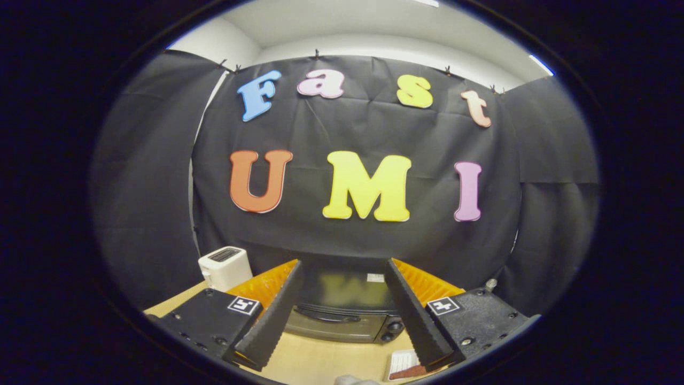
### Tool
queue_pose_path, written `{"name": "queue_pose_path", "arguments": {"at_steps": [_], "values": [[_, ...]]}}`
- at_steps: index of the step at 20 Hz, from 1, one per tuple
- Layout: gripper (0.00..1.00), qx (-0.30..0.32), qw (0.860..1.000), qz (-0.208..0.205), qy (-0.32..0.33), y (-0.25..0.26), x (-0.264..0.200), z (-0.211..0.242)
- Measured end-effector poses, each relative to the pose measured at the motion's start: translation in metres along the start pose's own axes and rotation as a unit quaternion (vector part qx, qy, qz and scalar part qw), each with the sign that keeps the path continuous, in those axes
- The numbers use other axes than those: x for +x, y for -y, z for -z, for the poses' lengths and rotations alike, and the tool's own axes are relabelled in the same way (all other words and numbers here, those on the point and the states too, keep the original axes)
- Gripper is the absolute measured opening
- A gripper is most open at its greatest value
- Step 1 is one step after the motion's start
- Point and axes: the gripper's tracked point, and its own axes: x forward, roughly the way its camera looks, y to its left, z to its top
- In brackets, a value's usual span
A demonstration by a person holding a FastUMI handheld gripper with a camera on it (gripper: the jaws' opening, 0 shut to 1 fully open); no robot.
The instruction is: Open the toaster oven, put the food inside, and close the toaster oven door.
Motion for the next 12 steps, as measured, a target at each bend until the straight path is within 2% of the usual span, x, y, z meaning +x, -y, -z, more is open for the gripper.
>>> {"name": "queue_pose_path", "arguments": {"at_steps": [4, 7, 12], "values": [[0.99, 0.021, 0.998, 0.016, -0.059, -0.005, 0.063, 0.059], [0.99, 0.012, 0.995, 0.023, -0.095, -0.011, 0.103, 0.101], [0.99, -0.001, 0.987, 0.032, -0.157, -0.023, 0.137, 0.154]]}}
